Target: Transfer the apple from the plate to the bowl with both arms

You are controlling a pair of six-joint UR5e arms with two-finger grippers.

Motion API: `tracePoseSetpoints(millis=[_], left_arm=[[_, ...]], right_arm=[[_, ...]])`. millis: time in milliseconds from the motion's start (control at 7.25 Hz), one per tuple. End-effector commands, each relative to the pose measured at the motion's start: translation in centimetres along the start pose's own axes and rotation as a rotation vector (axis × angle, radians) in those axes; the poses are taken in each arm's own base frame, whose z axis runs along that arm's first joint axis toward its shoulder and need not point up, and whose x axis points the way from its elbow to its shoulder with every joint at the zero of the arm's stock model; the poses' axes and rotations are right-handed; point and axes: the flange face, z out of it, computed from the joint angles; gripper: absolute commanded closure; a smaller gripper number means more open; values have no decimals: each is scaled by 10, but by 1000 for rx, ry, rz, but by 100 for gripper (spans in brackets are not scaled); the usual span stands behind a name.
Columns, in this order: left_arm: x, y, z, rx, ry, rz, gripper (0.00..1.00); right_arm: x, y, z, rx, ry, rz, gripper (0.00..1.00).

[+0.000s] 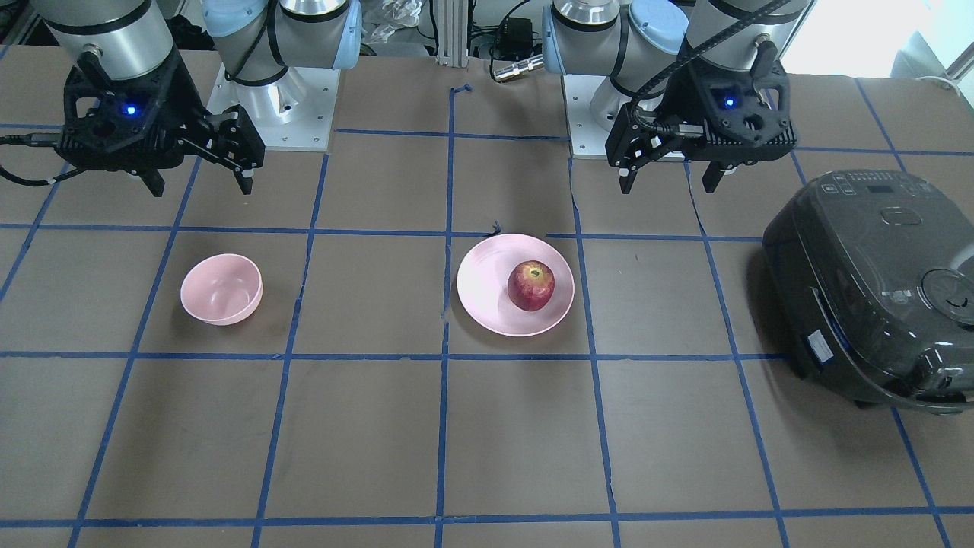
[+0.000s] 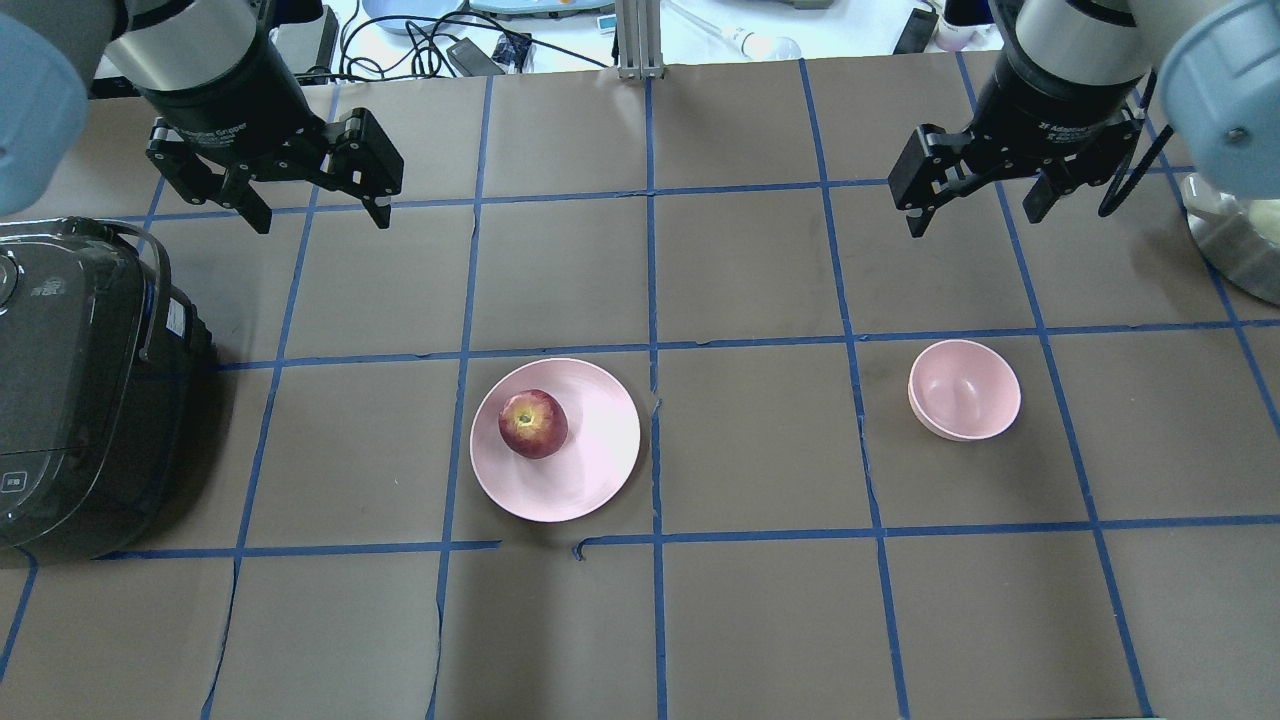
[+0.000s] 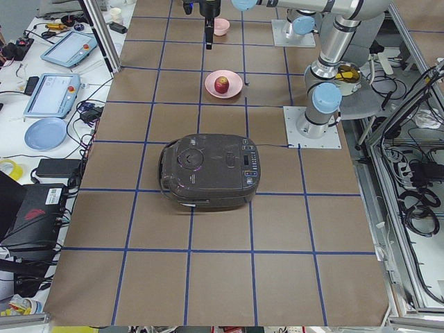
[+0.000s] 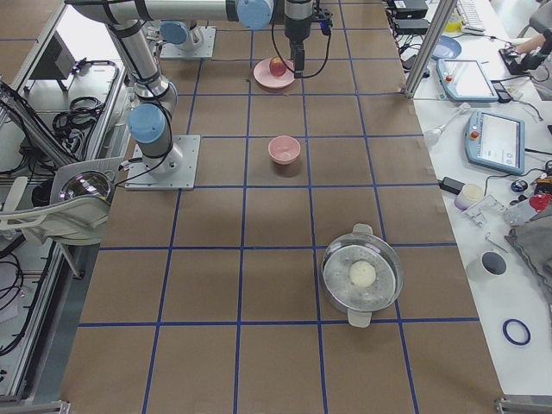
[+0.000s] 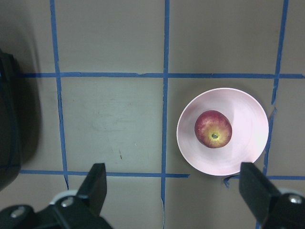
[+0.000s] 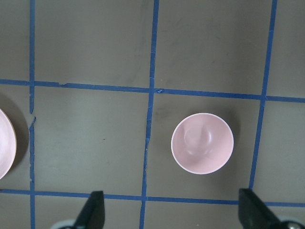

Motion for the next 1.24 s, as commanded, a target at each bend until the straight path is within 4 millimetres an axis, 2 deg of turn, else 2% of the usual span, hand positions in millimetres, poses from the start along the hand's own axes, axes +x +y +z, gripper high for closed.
tracePoseSetpoints(millis=[0, 690, 1103], left_arm=[[0, 0, 0, 0, 0, 1, 0], [-1, 0, -2, 5, -7, 5, 0], [-3, -9, -4, 20, -10, 2, 0]], right_arm=[[-1, -1, -2, 7, -12, -1, 0], [0, -1, 1, 0, -9, 0, 0], [0, -1, -2, 7, -10, 2, 0]])
